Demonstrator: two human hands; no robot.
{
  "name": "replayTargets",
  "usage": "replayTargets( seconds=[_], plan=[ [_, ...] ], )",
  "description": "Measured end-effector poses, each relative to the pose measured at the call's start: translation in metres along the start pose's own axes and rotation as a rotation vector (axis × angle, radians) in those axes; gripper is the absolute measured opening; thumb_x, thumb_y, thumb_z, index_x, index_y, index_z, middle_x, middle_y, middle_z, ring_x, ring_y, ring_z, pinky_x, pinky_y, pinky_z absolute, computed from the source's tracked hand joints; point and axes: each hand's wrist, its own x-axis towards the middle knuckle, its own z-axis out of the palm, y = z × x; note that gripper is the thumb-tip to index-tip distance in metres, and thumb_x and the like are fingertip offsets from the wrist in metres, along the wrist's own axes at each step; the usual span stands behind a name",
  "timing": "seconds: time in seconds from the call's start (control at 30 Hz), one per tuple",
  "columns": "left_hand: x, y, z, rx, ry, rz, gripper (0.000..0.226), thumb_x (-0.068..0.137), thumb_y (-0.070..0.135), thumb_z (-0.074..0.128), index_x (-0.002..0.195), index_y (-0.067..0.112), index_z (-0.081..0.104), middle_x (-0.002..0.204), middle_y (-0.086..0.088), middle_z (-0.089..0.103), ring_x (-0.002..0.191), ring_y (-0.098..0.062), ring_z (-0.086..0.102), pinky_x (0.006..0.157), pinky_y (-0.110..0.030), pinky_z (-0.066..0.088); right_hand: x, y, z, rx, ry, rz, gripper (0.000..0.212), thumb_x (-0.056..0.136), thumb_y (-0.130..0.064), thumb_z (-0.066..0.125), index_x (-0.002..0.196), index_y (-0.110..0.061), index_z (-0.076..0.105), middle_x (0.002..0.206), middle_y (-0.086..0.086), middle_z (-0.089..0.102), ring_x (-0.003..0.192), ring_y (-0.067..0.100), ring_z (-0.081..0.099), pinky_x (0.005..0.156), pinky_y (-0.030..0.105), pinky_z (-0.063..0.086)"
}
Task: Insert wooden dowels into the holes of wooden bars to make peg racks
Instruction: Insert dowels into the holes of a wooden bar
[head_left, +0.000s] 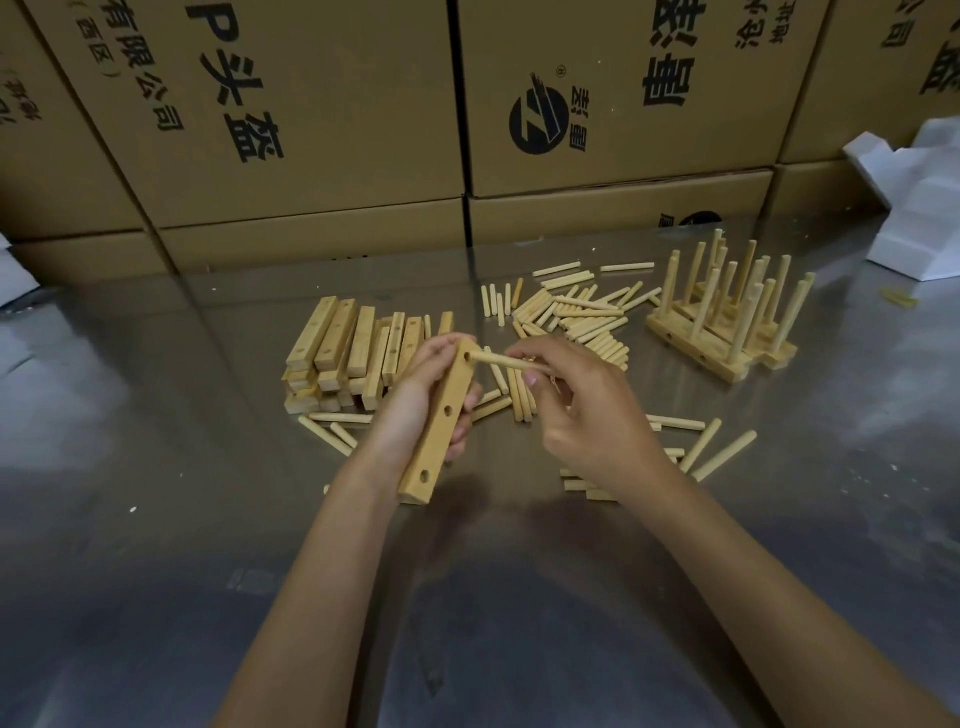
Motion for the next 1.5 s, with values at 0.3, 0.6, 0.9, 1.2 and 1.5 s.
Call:
replayTargets(
  seconds=[0.3, 0.6, 0.9, 1.2, 1.5],
  plan=[
    [-0.002, 0.0, 0.01, 0.188, 0.011, 0.087, 0.021, 0.106, 0.034, 0.043, 0.119, 0.031, 0.06, 0.067, -0.006, 0.054, 0.044, -0.016, 0.044, 0.042, -0.024, 0.036, 0.001, 0.0, -0.006, -0.153, 0.098, -0.07, 0.021, 0.09, -0.013, 0.062, 0.108, -0.013, 0.073, 0.076, -0.005, 0.053, 0.079, 0.013, 0.048, 0.07, 0.027, 0.04],
    [-0.005, -0.004, 0.021, 0.283, 0.032, 0.141, 0.024, 0.108, 0.035, 0.036, 0.12, 0.033, 0.058, 0.067, -0.003, 0.049, 0.048, -0.012, 0.042, 0.042, -0.024, 0.035, 0.001, 0.001, -0.008, -0.047, 0.069, -0.018, 0.022, 0.091, 0.0, 0.061, 0.104, -0.008, 0.076, 0.076, -0.009, 0.053, 0.072, 0.007, 0.044, 0.064, 0.013, 0.029],
    [-0.007, -0.004, 0.025, 0.308, 0.021, 0.142, 0.028, 0.108, 0.035, 0.037, 0.121, 0.038, 0.062, 0.066, -0.001, 0.047, 0.051, -0.011, 0.042, 0.045, -0.024, 0.034, -0.001, 0.003, -0.006, 0.094, 0.061, 0.113, 0.018, 0.093, -0.006, 0.063, 0.101, -0.014, 0.077, 0.074, -0.009, 0.064, 0.065, 0.0, 0.052, 0.057, 0.008, 0.033],
    [-0.004, -0.003, 0.022, 0.314, 0.329, 0.067, 0.027, 0.106, 0.039, 0.04, 0.124, 0.042, 0.061, 0.077, 0.001, 0.06, 0.066, -0.007, 0.056, 0.056, -0.023, 0.045, 0.014, 0.023, -0.036, 0.252, -0.043, 0.381, 0.011, 0.097, -0.029, 0.06, 0.105, -0.029, 0.068, 0.099, -0.014, 0.067, 0.094, 0.002, 0.06, 0.077, 0.023, 0.046],
    [0.001, -0.002, 0.004, -0.148, 0.487, -0.157, 0.039, 0.104, 0.041, 0.045, 0.106, 0.01, 0.069, 0.06, 0.002, 0.054, 0.043, -0.009, 0.044, 0.038, -0.019, 0.038, 0.005, 0.058, -0.048, -0.108, -0.549, 0.505, 0.01, 0.081, -0.019, 0.075, 0.089, -0.025, 0.074, 0.092, -0.003, 0.066, 0.079, 0.004, 0.056, 0.061, 0.006, 0.043]
  ],
)
